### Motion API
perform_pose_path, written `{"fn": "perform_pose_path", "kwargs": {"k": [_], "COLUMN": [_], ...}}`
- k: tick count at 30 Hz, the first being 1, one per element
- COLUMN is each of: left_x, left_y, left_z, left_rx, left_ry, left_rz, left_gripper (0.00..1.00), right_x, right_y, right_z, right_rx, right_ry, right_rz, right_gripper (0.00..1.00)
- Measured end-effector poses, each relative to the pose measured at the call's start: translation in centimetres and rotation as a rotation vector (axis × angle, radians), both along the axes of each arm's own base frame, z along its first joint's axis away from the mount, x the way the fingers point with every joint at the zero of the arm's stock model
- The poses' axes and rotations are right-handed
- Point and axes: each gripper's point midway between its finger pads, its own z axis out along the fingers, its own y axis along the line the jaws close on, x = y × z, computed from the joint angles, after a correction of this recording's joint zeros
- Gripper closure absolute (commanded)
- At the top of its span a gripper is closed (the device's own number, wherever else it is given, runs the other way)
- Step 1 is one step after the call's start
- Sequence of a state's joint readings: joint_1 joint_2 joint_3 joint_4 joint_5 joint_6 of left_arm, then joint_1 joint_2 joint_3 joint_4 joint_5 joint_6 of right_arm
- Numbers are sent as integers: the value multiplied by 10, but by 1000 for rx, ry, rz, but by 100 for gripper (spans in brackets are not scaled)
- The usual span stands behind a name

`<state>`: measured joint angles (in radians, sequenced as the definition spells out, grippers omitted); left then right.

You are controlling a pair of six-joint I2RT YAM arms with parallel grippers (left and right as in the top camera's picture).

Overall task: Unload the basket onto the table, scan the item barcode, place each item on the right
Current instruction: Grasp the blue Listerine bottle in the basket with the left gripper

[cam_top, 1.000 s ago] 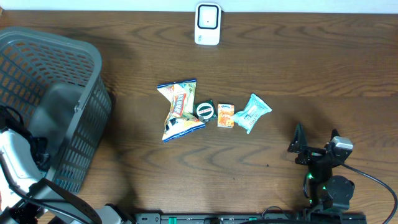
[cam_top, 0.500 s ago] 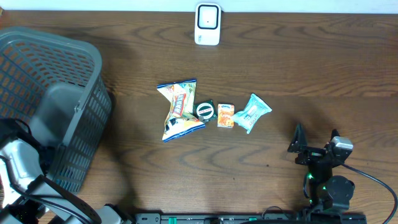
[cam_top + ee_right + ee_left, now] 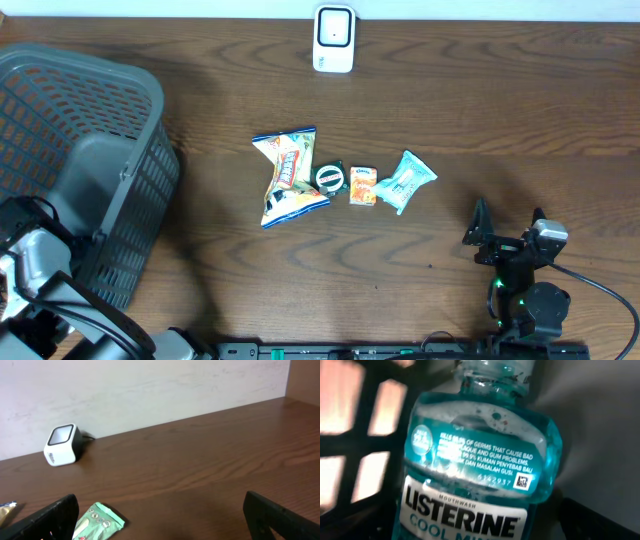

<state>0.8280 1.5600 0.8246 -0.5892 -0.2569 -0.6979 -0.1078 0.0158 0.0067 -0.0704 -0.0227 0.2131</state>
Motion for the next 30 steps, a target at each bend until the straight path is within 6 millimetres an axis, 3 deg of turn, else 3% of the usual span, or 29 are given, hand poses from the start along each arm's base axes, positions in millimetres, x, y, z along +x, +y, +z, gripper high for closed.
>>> {"fn": "perform_pose_path", "kwargs": {"k": [3,6,15,20,25,26,28,30], "left_x": [15,29,38,39,40,40,40,41], "left_y": [6,8,8,8,8,8,8,7], "left_z": [-3,-6,-6,-5,-5,-5,-5,-6], "left_rx": [-9,-25,-36,-32,-35,-36,-36,-41], "left_ry": [-52,-94,-112,-100,-101,-101,-101,-104], "left_rz": [-31,-74,-151,-177,-180,-180,-179,-181], "left_gripper": [1,7,36,44,44,36,0,2], "right_x": [0,0,0,0,0,0,0,0], "right_y": [0,0,0,0,0,0,0,0], "right_z": [0,0,0,0,0,0,0,0], "right_rx": [0,0,0,0,0,0,0,0], "right_ry": [0,0,0,0,0,0,0,0], "right_rz": [0,0,0,0,0,0,0,0], "right_gripper": [1,1,1,1,1,1,1,1]}}
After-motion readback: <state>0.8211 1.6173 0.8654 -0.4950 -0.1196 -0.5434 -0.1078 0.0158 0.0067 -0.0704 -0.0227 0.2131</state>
